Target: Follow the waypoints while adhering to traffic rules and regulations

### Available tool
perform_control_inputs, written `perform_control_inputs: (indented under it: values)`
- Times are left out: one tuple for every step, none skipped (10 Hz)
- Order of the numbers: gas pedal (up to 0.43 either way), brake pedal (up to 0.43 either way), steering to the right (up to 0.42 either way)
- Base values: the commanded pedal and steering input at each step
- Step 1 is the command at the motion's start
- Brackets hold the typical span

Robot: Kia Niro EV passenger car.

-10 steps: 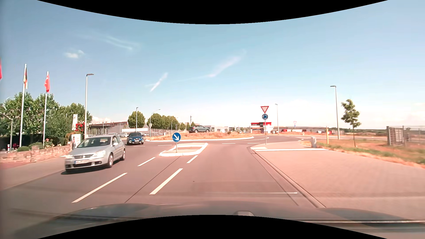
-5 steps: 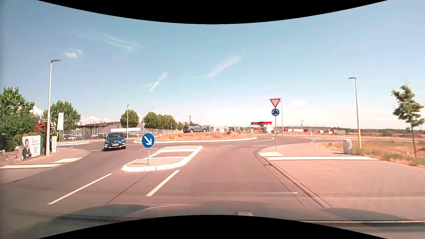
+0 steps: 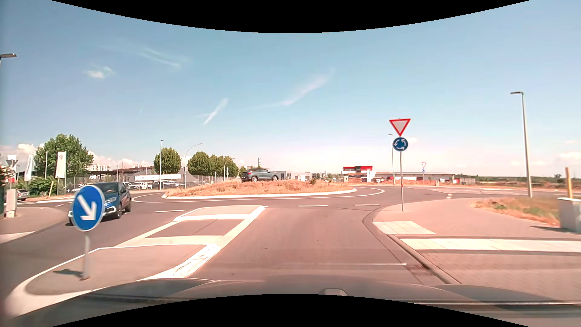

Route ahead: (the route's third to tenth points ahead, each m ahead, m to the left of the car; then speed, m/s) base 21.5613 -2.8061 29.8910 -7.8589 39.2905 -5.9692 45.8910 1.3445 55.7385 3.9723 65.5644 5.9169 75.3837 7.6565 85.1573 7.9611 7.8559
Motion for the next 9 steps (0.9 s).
perform_control_inputs:
  values:
    - [0.0,0.22,0.003]
    - [0.0,0.22,0.008]
    - [0.0,0.22,0.015]
    - [0.0,0.22,0.027]
    - [0.0,0.22,0.037]
    - [0.0,0.22,0.052]
    - [0.0,0.207,0.074]
    - [0.0,0.195,0.093]
    - [0.0,0.177,0.12]
